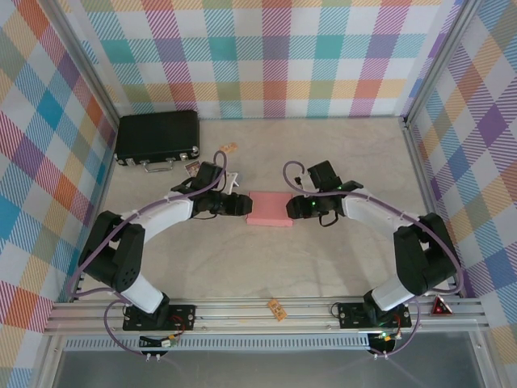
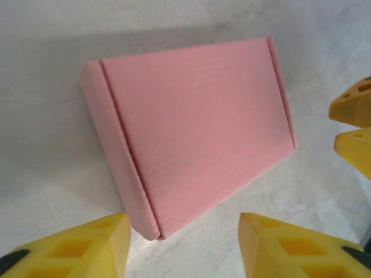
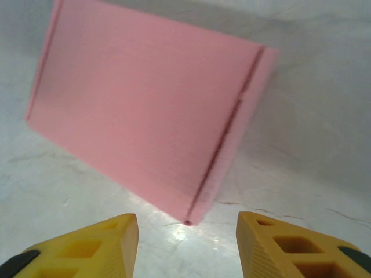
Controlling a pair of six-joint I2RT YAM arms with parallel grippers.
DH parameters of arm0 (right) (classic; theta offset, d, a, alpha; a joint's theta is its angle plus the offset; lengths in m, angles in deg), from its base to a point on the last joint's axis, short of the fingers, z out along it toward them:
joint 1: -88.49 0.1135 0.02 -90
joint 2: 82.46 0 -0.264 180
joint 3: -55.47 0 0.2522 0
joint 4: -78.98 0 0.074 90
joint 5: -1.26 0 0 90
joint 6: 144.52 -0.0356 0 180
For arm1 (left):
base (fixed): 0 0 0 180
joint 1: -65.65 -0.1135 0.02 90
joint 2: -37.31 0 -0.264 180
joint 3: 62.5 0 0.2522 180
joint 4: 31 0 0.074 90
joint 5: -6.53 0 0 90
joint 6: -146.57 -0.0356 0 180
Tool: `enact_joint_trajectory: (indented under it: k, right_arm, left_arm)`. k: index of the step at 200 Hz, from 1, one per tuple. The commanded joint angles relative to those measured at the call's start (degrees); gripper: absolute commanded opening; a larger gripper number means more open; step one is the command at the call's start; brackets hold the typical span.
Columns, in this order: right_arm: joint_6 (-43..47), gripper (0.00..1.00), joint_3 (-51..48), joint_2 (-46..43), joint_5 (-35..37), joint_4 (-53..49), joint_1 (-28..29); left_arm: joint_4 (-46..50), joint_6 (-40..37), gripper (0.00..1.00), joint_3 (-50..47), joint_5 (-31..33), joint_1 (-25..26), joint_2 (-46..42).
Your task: Fold the paper box
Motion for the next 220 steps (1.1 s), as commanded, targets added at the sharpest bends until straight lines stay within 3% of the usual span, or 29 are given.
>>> enact_joint_trajectory:
  k: [1,25,46,71,98,127,166,191,220]
  right_arm:
    - [-3.2,0.5,-1.9,-3.0,12.4,1.2,0.3]
    - [-8.3,0.51,-2.5,-4.3,29.3,-1.6,0.0]
    - [-10.7,0.51,-1.8,-4.4,38.4,-4.5,-1.1]
    - [-12.3,0.53,-1.5,-4.4,43.6,-6.2,-3.8]
    - [-11.3,0.54,-1.6,-4.8,44.5,-5.5,-8.3]
    - [-7.2,0.55,-3.0,-5.0,42.6,-0.5,-13.4]
    - [1.2,0.58,-8.3,-6.2,30.6,12.2,-19.8]
    - [4.9,0.59,-11.3,-6.9,25.1,19.2,-22.0]
    - [5.6,0.61,-15.1,-6.4,15.6,28.4,-25.4]
  left_arm:
    - [1.4,-1.2,0.56,-1.1,11.5,0.2,-4.0]
    - [5.8,-1.3,0.6,-1.0,26.3,0.1,-7.0]
    - [7.9,-1.9,0.71,-1.7,39.2,-0.3,-9.4]
    - [7.7,-3.0,0.81,-3.1,49.3,-2.3,-11.1]
    - [5.8,-3.2,0.89,-4.9,55.0,-6.1,-11.4]
    - [-1.6,-4.4,1.0,-7.8,55.9,-10.2,-11.4]
    - [-9.9,-7.2,1.0,-10.1,52.1,-14.6,-9.4]
    - [-16.3,-9.3,1.0,-12.3,46.4,-16.7,-8.6]
    - [-32.4,-14.2,1.0,-19.1,37.9,-18.3,-8.9]
